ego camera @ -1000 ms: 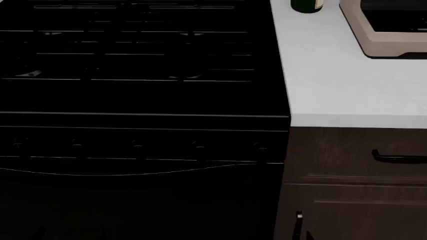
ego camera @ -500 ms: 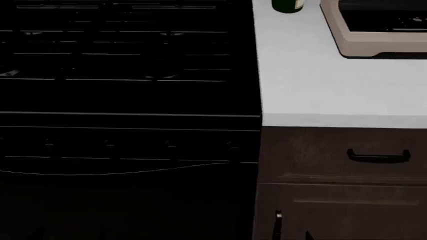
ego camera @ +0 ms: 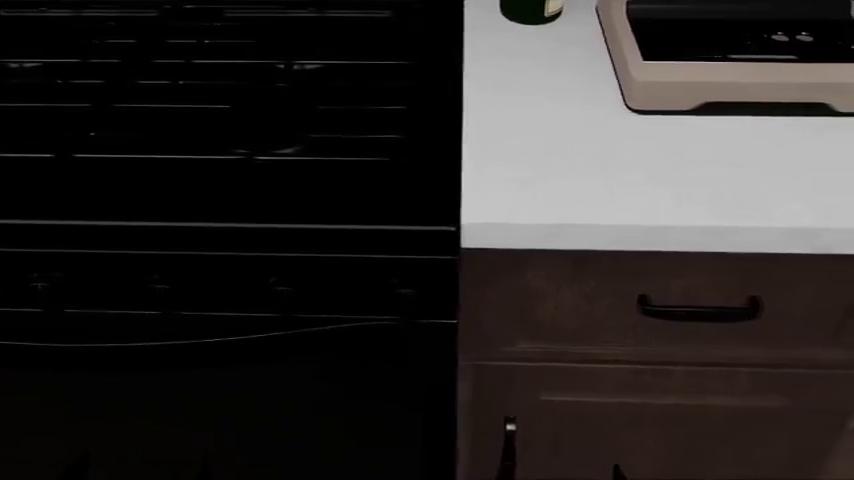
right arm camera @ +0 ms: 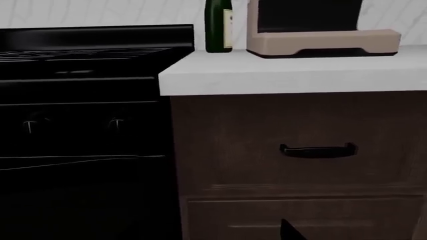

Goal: Open the right drawer.

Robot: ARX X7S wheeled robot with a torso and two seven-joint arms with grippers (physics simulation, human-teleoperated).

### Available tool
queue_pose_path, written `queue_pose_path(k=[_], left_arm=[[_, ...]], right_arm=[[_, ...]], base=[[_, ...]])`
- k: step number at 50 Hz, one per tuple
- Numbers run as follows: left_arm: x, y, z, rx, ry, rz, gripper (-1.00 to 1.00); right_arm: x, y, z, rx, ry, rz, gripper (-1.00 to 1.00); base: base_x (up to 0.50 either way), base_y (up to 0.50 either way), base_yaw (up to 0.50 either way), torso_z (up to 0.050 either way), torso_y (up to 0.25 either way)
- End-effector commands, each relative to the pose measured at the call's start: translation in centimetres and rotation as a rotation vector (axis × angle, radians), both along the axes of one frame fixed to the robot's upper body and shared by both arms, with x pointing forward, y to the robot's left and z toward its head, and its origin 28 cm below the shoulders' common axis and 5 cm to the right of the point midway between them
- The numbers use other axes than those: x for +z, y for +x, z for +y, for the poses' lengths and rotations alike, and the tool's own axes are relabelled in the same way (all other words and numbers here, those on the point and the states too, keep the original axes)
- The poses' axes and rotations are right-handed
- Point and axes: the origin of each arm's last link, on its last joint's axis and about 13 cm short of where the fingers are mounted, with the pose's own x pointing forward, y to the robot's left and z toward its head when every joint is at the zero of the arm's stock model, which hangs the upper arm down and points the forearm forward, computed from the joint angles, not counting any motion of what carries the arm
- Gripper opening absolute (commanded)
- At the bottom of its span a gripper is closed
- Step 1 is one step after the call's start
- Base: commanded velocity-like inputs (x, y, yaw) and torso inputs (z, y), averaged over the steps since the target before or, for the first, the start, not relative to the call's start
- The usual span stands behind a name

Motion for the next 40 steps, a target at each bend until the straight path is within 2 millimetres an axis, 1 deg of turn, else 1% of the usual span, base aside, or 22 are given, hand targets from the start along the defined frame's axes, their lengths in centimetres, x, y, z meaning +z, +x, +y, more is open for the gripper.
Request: queue_pose_path(k=[1,40], left_arm=[[0.01,-0.03,0.00,-0.001,-0.001,0.000,1.00],[-0.08,0.03,-0.02,-0.001,0.007,0.002,1.00]], right_arm=[[0.03,-0.02,0.00,-0.001,0.000,0.000,1.00],[0.09,-0.01,0.01,0.005,0.004,-0.004,1.00]], base=[[-0.02,-0.17,0.00,0.000,0.000],[-0.02,-0.20,0.00,0.000,0.000]])
